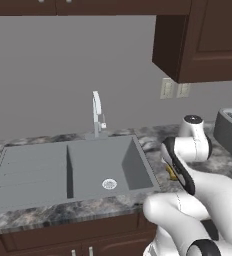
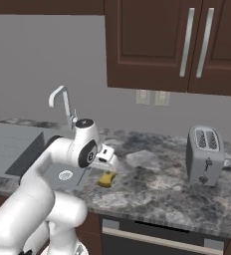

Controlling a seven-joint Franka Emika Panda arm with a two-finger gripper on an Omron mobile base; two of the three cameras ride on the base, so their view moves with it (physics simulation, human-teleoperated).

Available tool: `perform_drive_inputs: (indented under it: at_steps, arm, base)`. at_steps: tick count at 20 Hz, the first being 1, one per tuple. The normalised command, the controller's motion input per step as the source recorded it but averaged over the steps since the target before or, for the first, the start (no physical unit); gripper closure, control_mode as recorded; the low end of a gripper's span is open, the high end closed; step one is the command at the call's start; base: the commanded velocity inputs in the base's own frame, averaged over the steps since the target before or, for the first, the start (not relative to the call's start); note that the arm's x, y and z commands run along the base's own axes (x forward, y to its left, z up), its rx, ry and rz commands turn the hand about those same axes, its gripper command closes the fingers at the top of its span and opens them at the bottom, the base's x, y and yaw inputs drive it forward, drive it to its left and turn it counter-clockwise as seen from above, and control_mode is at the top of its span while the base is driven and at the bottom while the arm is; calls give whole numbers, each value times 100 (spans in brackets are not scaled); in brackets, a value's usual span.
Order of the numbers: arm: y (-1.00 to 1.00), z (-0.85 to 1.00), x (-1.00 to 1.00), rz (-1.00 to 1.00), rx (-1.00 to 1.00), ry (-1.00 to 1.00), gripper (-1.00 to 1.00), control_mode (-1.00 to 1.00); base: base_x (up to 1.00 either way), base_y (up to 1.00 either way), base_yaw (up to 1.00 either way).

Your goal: Place the sponge inside the microwave to prepare for sanitizing.

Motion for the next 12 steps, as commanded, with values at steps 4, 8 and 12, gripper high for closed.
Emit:
perform_drive_inputs:
  at_steps: [4, 8, 12]
  arm:
    - [-4, -6, 38, 0, 0, 0, -100, -100]
    - [-6, -18, 17, 0, 0, 2, -100, -100]
    - [-1, -27, 0, 0, 0, 1, -100, -100]
  base:
    - [0, 0, 0]
    - [0, 0, 0]
    - [0, 0, 0]
